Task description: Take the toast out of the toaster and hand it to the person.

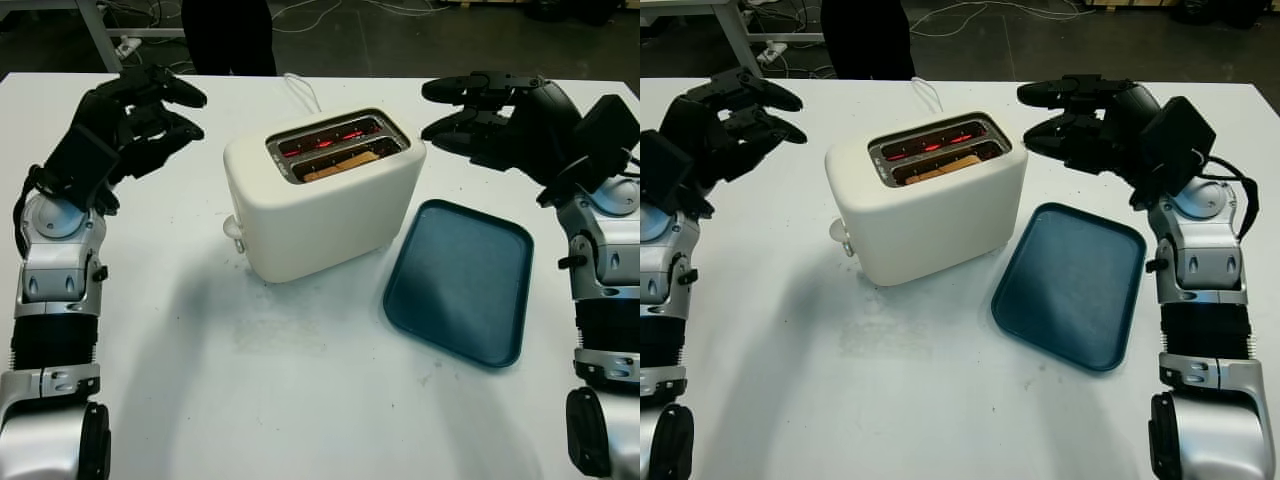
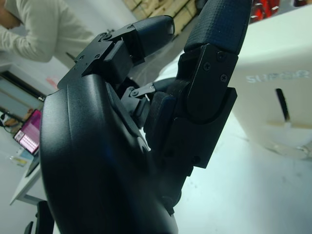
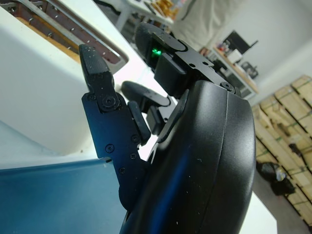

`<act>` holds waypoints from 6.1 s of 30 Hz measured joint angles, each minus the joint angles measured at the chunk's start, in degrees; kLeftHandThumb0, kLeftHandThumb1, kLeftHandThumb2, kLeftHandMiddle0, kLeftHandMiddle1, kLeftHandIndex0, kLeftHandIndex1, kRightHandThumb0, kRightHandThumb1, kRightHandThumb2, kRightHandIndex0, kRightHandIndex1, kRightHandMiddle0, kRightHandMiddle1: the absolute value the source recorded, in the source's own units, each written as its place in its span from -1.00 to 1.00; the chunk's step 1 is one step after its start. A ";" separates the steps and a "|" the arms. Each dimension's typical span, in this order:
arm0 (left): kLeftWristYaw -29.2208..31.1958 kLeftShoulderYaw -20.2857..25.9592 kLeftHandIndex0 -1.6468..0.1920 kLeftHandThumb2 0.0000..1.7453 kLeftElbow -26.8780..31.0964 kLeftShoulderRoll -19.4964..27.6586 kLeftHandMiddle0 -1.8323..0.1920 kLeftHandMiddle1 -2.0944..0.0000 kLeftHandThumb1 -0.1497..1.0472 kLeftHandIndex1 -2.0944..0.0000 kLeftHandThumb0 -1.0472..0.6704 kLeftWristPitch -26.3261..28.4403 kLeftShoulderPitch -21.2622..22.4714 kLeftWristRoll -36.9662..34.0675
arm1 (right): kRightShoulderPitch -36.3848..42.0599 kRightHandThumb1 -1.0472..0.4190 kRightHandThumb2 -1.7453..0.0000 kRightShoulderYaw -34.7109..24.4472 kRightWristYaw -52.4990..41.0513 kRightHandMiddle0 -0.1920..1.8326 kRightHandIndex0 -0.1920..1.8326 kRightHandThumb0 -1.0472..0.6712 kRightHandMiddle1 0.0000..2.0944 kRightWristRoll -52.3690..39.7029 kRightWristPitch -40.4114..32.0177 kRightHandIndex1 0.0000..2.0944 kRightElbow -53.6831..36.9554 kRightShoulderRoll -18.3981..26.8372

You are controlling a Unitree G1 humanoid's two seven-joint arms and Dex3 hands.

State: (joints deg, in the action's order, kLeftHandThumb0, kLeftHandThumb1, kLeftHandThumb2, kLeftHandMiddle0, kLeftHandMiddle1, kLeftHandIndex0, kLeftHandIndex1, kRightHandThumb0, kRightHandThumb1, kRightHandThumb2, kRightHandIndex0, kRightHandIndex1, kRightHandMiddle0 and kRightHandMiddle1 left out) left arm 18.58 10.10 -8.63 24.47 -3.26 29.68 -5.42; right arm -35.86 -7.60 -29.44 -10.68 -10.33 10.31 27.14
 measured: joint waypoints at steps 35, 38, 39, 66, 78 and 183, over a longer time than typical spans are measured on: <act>0.74 2.43 0.14 -0.99 10.10 -1.90 0.19 0.10 0.78 0.18 -1.00 3.21 -8.93 -5.10 | 3.01 -0.76 0.97 -2.01 1.18 -0.14 -0.44 0.07 -0.93 -1.50 -1.98 -0.16 -5.91 0.46; 1.61 2.66 0.05 -1.00 8.55 -1.93 0.12 0.21 0.77 0.30 -1.00 1.55 -8.78 -5.76 | 4.34 -0.79 0.96 -2.78 2.25 -0.16 -0.46 0.12 -0.95 -1.55 -2.81 -0.20 -6.66 0.51; 1.84 2.82 0.03 -1.00 7.82 -1.96 0.10 0.23 0.77 0.33 -1.00 1.13 -8.71 -5.93 | 4.94 -0.81 0.96 -3.08 2.71 -0.17 -0.46 0.13 -0.96 -1.64 -3.39 -0.21 -6.76 0.51; 2.21 3.66 -0.09 -1.00 4.14 -2.32 0.03 0.28 0.73 0.43 -1.00 -0.88 -7.82 -6.53 | 9.99 -0.83 0.89 -3.40 0.70 -0.19 -0.45 0.08 -0.97 -2.04 -4.26 -0.25 -3.84 0.55; 2.39 3.74 -0.14 -1.00 2.92 -2.32 -0.02 0.30 0.69 0.47 -1.00 -0.67 -7.50 -6.56 | 9.92 -0.82 0.94 -2.96 0.07 -0.14 -0.41 0.02 -0.95 -2.01 -4.66 -0.23 -3.96 0.56; 2.11 3.90 -0.13 -1.00 2.29 -2.31 -0.02 0.31 0.71 0.46 -1.00 -0.27 -6.83 -6.54 | 8.89 -0.79 1.00 -3.16 0.91 -0.08 -0.38 -0.09 -0.95 -2.81 -7.20 -0.19 -5.99 0.58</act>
State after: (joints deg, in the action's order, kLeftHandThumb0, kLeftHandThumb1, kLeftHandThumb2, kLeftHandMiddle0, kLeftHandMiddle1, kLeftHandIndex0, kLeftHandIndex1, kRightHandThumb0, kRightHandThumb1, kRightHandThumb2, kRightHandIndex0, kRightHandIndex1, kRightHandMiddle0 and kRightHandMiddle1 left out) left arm 20.70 13.99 -6.34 22.17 -3.53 22.84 -11.96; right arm -26.96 -10.76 -28.53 -13.49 -17.53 4.32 27.72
